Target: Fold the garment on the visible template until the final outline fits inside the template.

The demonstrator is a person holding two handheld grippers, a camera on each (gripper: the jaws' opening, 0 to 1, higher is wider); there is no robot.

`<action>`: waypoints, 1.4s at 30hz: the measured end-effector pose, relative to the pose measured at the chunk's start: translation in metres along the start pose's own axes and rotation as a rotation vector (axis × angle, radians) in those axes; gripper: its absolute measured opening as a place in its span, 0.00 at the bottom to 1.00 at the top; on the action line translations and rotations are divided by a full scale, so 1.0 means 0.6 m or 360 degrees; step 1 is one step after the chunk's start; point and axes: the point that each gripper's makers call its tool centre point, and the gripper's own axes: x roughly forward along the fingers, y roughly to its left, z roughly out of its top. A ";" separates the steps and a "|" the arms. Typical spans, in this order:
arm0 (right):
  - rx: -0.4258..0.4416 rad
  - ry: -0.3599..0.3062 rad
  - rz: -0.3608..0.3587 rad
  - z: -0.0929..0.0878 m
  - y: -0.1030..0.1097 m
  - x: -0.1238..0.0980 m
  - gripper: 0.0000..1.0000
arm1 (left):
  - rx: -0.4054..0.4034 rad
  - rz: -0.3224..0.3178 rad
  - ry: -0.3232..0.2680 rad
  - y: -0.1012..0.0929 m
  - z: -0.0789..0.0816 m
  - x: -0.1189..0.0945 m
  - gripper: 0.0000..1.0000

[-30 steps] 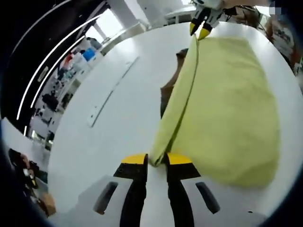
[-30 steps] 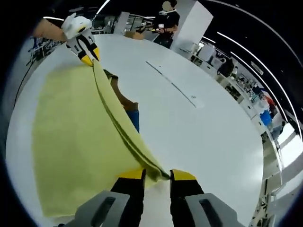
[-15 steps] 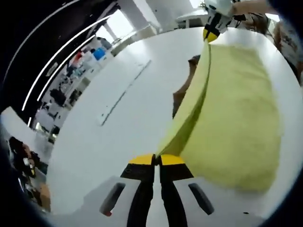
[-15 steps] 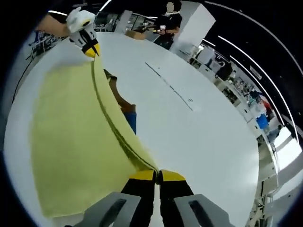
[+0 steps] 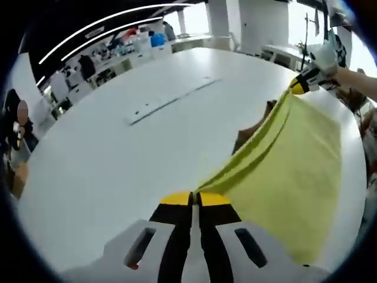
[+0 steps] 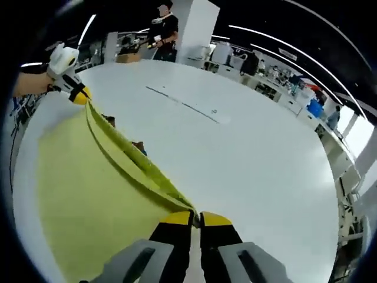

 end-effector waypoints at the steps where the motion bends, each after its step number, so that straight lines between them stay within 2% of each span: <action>1: 0.0060 -0.0018 -0.0011 0.002 -0.004 0.000 0.04 | -0.0036 0.0021 -0.0009 0.005 0.001 0.000 0.02; 3: 0.0187 -0.0047 -0.0042 0.006 -0.015 -0.001 0.05 | -0.0039 0.0033 -0.0025 0.008 0.003 -0.002 0.02; 5: 0.0159 -0.0029 -0.0044 0.003 -0.018 -0.002 0.00 | -0.0076 0.0074 -0.0036 0.015 0.004 -0.004 0.04; 7: 0.0144 -0.0024 -0.0056 0.002 -0.020 -0.003 0.00 | -0.0098 0.0080 -0.0038 0.018 0.002 -0.007 0.04; 9: 0.0167 -0.0017 -0.0045 0.000 -0.017 -0.005 0.07 | -0.0143 0.0078 -0.0056 0.018 0.002 -0.009 0.06; 14: 0.0184 -0.0017 -0.0021 0.000 -0.010 -0.014 0.22 | -0.0178 0.0084 -0.0111 0.020 0.000 -0.021 0.22; 19: 0.0192 -0.0003 0.0082 0.000 0.015 -0.028 0.39 | -0.0225 0.0006 -0.0162 0.006 -0.003 -0.038 0.38; 24: 0.0240 0.0008 0.0197 0.000 0.046 -0.053 0.56 | -0.0154 -0.0067 -0.0177 -0.017 -0.014 -0.062 0.54; 28: 0.0195 0.0004 0.0252 -0.003 0.069 -0.075 0.62 | -0.0152 -0.0122 -0.0191 -0.038 -0.022 -0.087 0.59; 30: 0.0175 -0.0005 0.0290 -0.006 0.084 -0.087 0.68 | -0.0152 -0.0151 -0.0241 -0.047 -0.020 -0.099 0.61; 32: 0.0160 -0.0003 0.0328 -0.010 0.097 -0.097 0.72 | -0.0206 -0.0171 -0.0275 -0.054 -0.021 -0.109 0.64; 37: 0.0131 0.0015 0.0423 -0.029 0.135 -0.127 0.74 | -0.0281 -0.0234 -0.0279 -0.077 -0.039 -0.136 0.69; 42: 0.0097 0.0030 0.0443 -0.049 0.155 -0.152 0.73 | -0.0276 -0.0253 -0.0283 -0.097 -0.056 -0.156 0.70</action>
